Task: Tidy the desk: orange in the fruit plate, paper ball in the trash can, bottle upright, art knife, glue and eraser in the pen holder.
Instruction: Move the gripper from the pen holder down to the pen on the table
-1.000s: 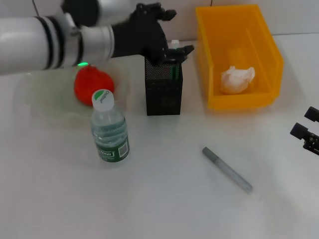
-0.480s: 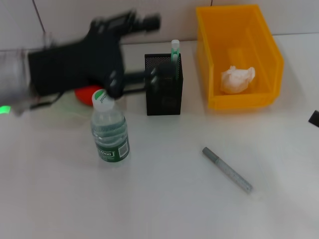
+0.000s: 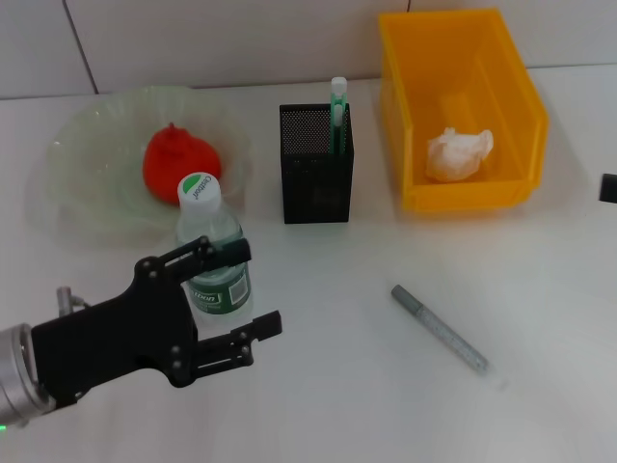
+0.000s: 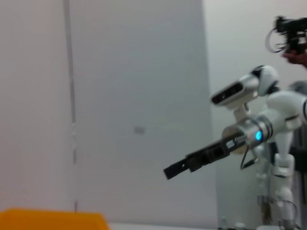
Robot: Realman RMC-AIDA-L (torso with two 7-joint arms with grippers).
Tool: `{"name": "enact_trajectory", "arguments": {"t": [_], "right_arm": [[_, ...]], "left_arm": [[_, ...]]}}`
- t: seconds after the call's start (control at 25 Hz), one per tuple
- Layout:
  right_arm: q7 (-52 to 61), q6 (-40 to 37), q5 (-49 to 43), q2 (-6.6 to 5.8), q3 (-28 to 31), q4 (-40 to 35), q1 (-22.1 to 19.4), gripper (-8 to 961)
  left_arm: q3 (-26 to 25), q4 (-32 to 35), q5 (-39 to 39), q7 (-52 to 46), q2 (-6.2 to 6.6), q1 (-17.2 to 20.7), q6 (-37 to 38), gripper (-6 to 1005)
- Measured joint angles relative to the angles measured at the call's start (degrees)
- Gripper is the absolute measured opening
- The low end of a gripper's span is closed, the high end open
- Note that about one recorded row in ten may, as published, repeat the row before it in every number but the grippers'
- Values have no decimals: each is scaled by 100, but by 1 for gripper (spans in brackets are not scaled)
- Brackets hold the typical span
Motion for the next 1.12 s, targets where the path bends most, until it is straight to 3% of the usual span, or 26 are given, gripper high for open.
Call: {"name": "enact_trajectory", "arguments": {"t": [0.04,0.08,0.12,0.24,0.32,0.44,0.56,0.72,0.84,1.12], "right_arm": [[651,-129,-601,-2,-120,-585,295,769],[651,-129,-601,-2,-120,-585,295,769],[1009,-229,-913,-20,-229,-854,474,769],[2219,-764,-2074,-149,-915,-1547,1159,769],[2360,-910,-2340,-152,-1109,-1675,1295,769],[2611,-1149,-3296,-125,-1911,-2007,1764,769],[2844,-1191,-3736,-117,-2131,-1988,2002,769],[2970,-1282,-4338,68,-2402,-1847,2273,769],[3068,-1292,-4590,369,-2623,-1874,2334,769],[3629,-799,-4622,415,-3435,-1709,2164,768]], "left_arm": [[-59,-168,-1,1,0,-13,-53,795],[-59,-168,-1,1,0,-13,-53,795],[-248,-624,-8,134,-6,-33,-167,795],[-271,-711,-10,186,-8,-34,-174,795],[-275,-769,-13,223,-4,-34,-184,795],[-249,-882,-16,238,-7,-43,-228,795],[-258,-893,-14,207,-26,-45,-264,795],[-254,-895,-14,207,-30,-46,-271,795],[-194,-910,-13,245,-41,-57,-286,795],[-176,-957,-13,286,-51,-102,-300,795]]}}
